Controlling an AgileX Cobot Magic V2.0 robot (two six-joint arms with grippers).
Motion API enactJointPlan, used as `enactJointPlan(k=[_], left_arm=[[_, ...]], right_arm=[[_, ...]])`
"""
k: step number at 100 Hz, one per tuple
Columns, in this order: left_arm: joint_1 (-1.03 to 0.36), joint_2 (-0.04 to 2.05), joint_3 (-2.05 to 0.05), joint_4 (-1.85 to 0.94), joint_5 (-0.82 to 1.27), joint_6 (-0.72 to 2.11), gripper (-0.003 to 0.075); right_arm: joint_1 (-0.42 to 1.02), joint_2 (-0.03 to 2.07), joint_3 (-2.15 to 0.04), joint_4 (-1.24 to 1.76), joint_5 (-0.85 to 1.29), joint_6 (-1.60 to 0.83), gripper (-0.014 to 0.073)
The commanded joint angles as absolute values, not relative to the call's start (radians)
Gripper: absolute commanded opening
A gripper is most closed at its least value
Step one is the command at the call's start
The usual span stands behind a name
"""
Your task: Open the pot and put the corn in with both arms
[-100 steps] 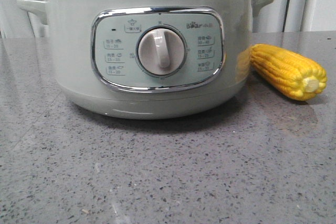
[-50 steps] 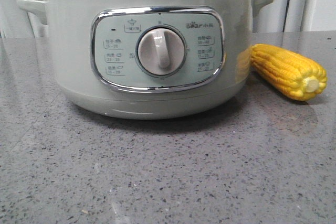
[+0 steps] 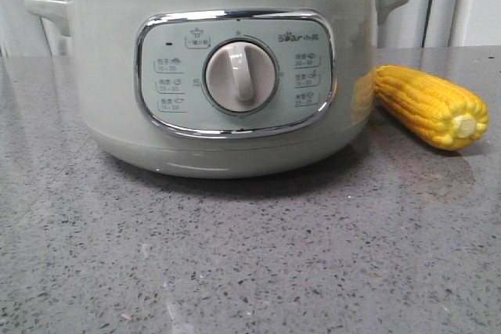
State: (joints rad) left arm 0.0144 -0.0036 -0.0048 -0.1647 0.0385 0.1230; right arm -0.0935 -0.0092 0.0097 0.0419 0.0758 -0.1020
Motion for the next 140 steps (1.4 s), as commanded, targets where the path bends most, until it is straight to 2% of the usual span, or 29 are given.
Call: enactJointPlan(k=[1,50,83,102,140], left_arm=[[0.008,-0.03,-0.065,-0.172,-0.022,0.122,-0.0021],[0.008,0.204,-0.326,-0.144,-0.022,0.122,-0.002],[0.008,0.359,-0.413,-0.144,-0.024,0.122,-0.002],[0.008,0.432,-0.427,-0.144,-0.067,0.122,-0.002],[0.008,0.474,-0.427,-0.144,-0.131,0.122,-0.002]], right_arm=[[-0.098,-0.033,-0.014,0.04,0.016,-0.105,-0.0064],[-0.098,0.19,-0.274,0.069,0.232,-0.105,-0.0064],[-0.098,0.416,-0.463,0.087,0.477,-0.105,-0.0063],[-0.098,0.501,-0.496,0.107,0.431,-0.105,-0.0064],[-0.098,0.526,-0.496,0.107,0.431,-0.105,-0.0064]])
